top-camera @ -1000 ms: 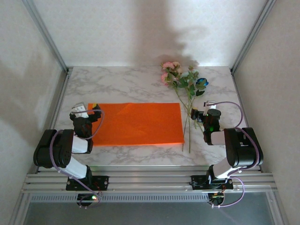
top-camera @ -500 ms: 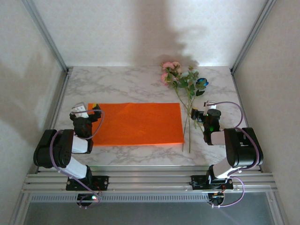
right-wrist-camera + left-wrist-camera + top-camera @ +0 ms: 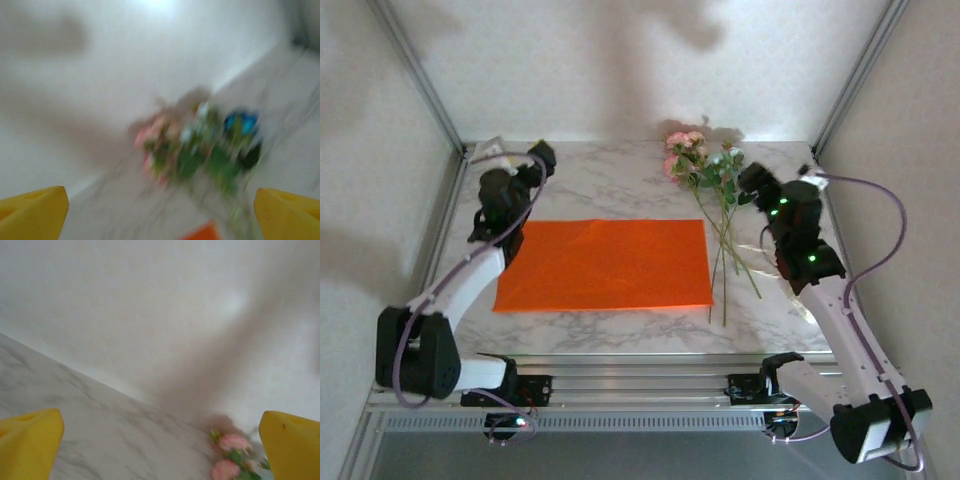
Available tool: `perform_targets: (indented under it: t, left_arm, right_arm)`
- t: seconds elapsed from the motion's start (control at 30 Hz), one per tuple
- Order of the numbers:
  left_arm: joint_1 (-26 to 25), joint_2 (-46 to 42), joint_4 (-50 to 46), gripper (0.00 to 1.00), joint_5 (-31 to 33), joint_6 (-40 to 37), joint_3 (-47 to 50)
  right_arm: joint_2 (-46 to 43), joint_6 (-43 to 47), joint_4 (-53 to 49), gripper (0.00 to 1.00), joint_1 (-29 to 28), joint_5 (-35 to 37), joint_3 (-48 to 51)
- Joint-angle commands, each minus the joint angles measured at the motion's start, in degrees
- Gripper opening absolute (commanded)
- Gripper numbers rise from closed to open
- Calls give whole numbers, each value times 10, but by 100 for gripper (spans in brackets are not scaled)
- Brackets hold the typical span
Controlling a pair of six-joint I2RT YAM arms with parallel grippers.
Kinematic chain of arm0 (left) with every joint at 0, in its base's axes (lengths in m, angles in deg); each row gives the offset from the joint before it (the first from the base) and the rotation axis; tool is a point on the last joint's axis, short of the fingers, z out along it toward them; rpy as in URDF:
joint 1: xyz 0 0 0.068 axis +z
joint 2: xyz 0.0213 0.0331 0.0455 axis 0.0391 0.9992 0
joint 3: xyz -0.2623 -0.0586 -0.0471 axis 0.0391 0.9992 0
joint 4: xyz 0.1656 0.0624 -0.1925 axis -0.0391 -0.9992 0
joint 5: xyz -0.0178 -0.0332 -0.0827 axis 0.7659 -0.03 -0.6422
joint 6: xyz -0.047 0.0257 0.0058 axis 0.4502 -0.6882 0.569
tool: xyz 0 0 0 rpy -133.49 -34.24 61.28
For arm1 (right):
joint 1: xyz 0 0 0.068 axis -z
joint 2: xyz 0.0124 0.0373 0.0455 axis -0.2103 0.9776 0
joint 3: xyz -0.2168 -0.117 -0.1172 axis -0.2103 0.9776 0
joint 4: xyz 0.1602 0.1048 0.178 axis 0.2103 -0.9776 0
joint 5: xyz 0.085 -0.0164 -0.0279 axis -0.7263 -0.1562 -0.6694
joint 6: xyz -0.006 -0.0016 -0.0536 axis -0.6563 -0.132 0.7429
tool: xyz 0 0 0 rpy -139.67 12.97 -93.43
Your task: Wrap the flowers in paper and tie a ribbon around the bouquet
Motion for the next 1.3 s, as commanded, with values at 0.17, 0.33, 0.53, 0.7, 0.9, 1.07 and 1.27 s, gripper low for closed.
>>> perform_targets:
  t: [0.17, 0.33, 0.53, 0.7, 0.9, 1.07, 1.27]
  left_arm:
    - [-69, 197, -348, 67, -150, 39, -82]
    - [-90, 256, -353, 54, -169, 44, -89]
    - [-93, 251, -341, 54, -177, 39, -67]
    - [-89, 228, -352, 54, -181, 29, -64]
    - [-80, 213, -355, 54, -185, 29, -73]
    - [-73, 197, -354, 54, -182, 30, -72]
    - [-44, 160, -364, 54, -168, 51, -60]
  right_arm:
    - [28, -386, -243, 69, -184, -222, 167]
    - [-71, -604, -139, 68, -271, -201, 304]
    - [-18, -634, -56, 67, -280, -146, 339]
    - [40, -647, 25, 62, -280, -89, 338]
    - [135, -635, 96, 56, -269, -78, 298]
    - [186, -579, 114, 38, -249, -71, 276]
    - [207, -309, -36, 0, -219, -79, 117]
